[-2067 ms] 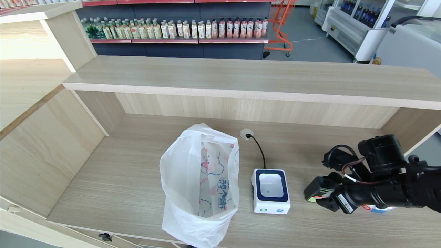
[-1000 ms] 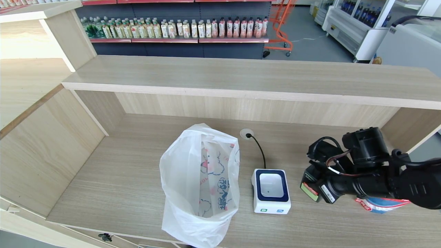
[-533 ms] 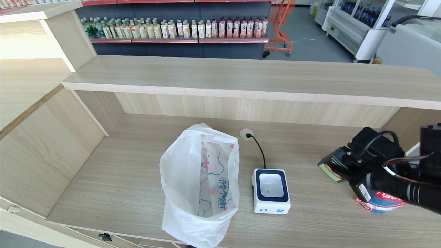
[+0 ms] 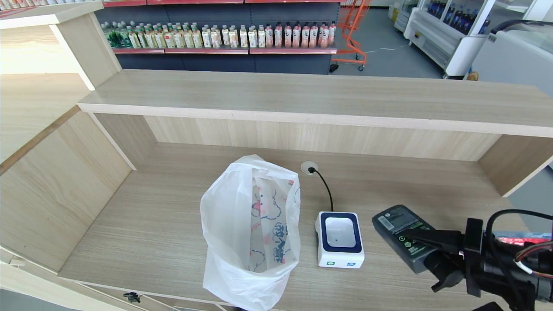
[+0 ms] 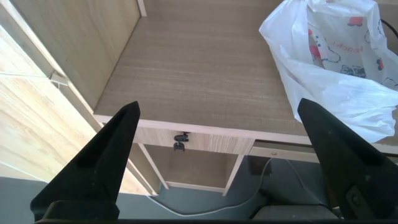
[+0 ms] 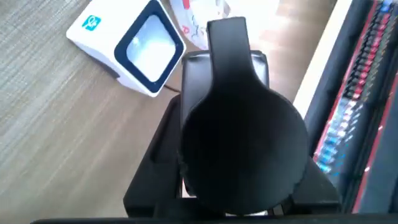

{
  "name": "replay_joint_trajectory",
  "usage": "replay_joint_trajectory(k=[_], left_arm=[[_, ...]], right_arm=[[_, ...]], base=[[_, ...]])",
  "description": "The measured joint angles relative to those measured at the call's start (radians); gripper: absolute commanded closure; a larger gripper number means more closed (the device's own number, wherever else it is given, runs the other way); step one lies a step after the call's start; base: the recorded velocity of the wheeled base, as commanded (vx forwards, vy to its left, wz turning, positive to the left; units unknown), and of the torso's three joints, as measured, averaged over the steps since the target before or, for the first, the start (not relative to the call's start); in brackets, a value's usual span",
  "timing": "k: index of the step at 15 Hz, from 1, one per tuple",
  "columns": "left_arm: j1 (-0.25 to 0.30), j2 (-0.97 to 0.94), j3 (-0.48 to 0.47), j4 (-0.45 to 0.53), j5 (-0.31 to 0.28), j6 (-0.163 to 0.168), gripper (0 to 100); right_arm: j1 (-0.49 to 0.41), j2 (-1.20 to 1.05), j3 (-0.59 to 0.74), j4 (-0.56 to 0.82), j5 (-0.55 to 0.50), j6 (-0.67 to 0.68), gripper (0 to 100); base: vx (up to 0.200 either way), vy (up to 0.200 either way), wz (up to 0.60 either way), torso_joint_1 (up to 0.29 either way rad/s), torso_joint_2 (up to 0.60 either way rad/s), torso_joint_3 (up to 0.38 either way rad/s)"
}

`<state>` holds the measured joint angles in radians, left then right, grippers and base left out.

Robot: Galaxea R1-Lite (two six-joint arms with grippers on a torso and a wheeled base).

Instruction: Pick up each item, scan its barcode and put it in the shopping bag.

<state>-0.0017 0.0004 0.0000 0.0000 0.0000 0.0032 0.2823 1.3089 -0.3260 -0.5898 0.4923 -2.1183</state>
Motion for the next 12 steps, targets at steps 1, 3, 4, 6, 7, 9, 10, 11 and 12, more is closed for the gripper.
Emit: replay_joint_trajectory(k=[1,3,4,6,7,9,10,11,12], left_arm=[[0.0,0.0,0.0,0.0,0.0,0.0,0],[0.0,0.0,0.0,0.0,0.0,0.0,0],[0.0,0.0,0.0,0.0,0.0,0.0,0],[0.0,0.0,0.0,0.0,0.0,0.0,0],[0.0,0.0,0.0,0.0,0.0,0.0,0],[0.0,0.0,0.0,0.0,0.0,0.0,0],[0.0,0.0,0.0,0.0,0.0,0.0,0],[0.0,0.0,0.0,0.0,0.0,0.0,0],[0.0,0.0,0.0,0.0,0.0,0.0,0]], right_arm=[[0.011,0.024,0.001,0.005,0.07,-0.15,100],[0.045,0.092,0.003,0.012,0.27,-0.354,100],[0.064,0.126,0.005,0.012,0.354,-0.4,100],[0.093,0.181,0.007,0.005,0.47,-0.446,100],[0.099,0.2,0.01,0.006,0.481,-0.469,100],[0.103,0.23,0.012,0.006,0.494,-0.496,100],[0.103,0.243,0.011,0.006,0.496,-0.5,100],[0.103,0.258,0.009,0.003,0.512,-0.502,100],[0.104,0.272,0.007,0.004,0.527,-0.507,100]], base=[[0.0,0.0,0.0,0.0,0.0,0.0],[0.0,0.0,0.0,0.0,0.0,0.0],[0.0,0.0,0.0,0.0,0.0,0.0],[0.0,0.0,0.0,0.0,0.0,0.0],[0.0,0.0,0.0,0.0,0.0,0.0],[0.0,0.0,0.0,0.0,0.0,0.0],[0.0,0.0,0.0,0.0,0.0,0.0],[0.0,0.0,0.0,0.0,0.0,0.0],[0.0,0.0,0.0,0.0,0.0,0.0]])
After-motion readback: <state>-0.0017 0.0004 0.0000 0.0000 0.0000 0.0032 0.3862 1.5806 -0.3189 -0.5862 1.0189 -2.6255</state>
